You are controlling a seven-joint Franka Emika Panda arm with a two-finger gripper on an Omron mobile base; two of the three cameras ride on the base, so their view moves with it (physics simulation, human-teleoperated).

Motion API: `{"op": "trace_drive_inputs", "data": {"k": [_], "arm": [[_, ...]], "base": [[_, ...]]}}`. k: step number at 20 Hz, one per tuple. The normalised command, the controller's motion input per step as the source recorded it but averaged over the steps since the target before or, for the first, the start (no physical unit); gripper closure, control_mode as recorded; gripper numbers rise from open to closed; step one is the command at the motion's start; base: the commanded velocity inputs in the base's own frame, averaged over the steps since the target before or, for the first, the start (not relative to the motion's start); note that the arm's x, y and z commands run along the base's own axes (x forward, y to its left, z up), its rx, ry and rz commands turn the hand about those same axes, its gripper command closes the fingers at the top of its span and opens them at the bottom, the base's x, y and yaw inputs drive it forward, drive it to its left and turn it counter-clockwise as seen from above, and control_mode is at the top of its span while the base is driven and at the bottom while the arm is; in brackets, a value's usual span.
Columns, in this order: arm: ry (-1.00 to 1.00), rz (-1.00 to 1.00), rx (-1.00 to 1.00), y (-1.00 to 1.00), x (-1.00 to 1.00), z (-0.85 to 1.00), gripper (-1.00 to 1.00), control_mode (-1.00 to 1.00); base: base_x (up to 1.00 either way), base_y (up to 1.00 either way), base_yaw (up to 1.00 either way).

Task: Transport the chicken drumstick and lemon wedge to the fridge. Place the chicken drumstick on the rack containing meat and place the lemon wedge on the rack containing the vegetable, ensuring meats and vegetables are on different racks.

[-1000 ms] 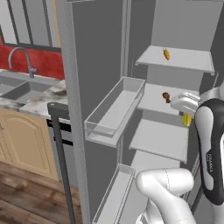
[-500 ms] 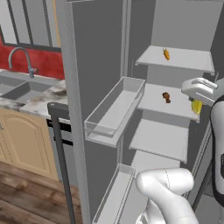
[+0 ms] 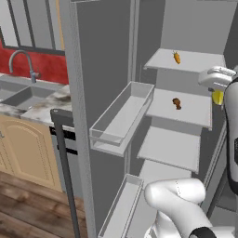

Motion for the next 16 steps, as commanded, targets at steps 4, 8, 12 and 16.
{"op": "trace_drive_inputs", "data": {"k": [4, 8, 12, 16], "arm": [[0.02, 0.0, -0.17, -0.32, 0.27, 0.02, 1.0, -1.0], [0.0, -0.01, -0.16, -0.33, 0.41, 0.0, 1.0, -1.0], [0.08, -0.09, -0.12, 0.0, 0.7, 0.0, 1.0, -1.0], [0.04, -0.09, -0.06, -0.01, 0.74, 0.0, 1.0, -1.0]], "base": [[0.0, 0.0, 0.0], [0.0, 0.0, 0.0], [0.0, 0.0, 0.0], [0.0, 0.0, 0.0]]}}
